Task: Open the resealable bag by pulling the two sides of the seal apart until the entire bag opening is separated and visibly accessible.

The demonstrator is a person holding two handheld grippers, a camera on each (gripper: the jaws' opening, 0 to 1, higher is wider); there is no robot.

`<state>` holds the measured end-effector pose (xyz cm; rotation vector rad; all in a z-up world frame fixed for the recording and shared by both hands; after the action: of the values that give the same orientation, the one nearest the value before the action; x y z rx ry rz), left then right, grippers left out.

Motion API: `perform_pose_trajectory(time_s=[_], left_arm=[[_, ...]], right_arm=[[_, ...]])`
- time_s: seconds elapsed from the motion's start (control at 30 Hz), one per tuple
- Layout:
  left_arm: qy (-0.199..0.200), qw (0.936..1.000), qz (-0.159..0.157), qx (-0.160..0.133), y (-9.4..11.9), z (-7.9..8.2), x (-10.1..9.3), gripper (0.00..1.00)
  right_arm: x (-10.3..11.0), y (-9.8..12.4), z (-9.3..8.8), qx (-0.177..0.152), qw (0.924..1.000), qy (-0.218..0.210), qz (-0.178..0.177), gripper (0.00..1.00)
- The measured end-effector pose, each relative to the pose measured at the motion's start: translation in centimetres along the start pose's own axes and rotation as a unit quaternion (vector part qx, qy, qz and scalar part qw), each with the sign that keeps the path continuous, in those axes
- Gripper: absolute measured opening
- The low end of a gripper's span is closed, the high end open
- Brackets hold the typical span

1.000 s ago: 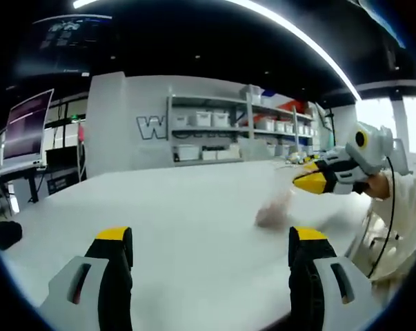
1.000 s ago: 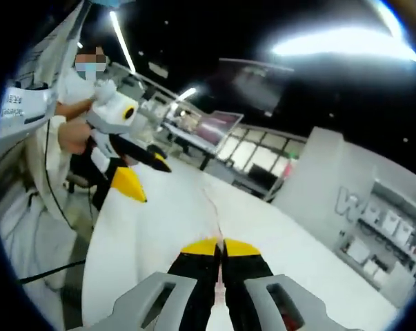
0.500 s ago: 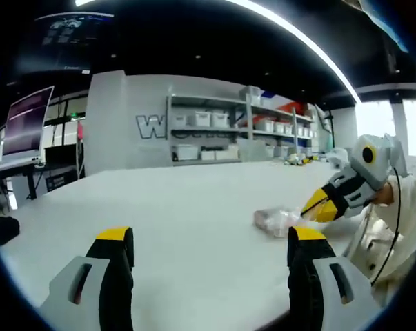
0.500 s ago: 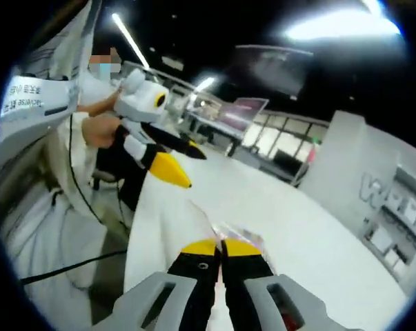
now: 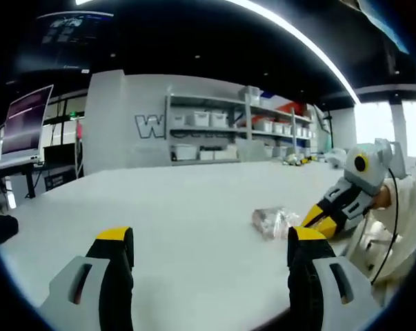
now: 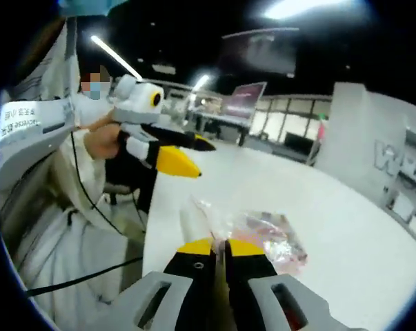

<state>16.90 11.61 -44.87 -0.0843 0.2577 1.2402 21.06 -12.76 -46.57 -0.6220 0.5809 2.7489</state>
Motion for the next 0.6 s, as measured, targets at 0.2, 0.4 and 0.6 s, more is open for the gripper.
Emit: perform_pose_trajectory(time_s=[0.2, 0.4, 0.6], left_arm=[[-0.002, 1.0, -0.002, 0.004, -0.08, -0.11, -0.01, 0.91], [0.0, 1.0, -0.004, 0.001, -0.12, 0.04, 0.06, 0.91], [0.012, 0.9999, -0.009, 0.0, -0.18, -0.02, 0.35, 0.91]], right_arm=[[0.12, 0.04, 0.17, -0.005, 0.9997, -0.019, 0.013, 0.06], [-0.01, 0.29, 0.61, -0.021, 0.9978, -0.057, 0.027, 0.07], [0.59, 0.44, 0.79, -0.022, 0.996, -0.073, 0.046, 0.17]])
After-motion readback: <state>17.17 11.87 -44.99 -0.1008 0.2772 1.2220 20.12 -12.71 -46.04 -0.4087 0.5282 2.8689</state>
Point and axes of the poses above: the point that each gripper's makers call its tool centre point, and the gripper's own axes: y roughly backward along the fingers, x roughly to its left, z roughly out of its top, the point moved 10 cm from there along y, roughly backward along the fingers, and after that the axes turned 14 degrees about y, right-handed, at the moved point
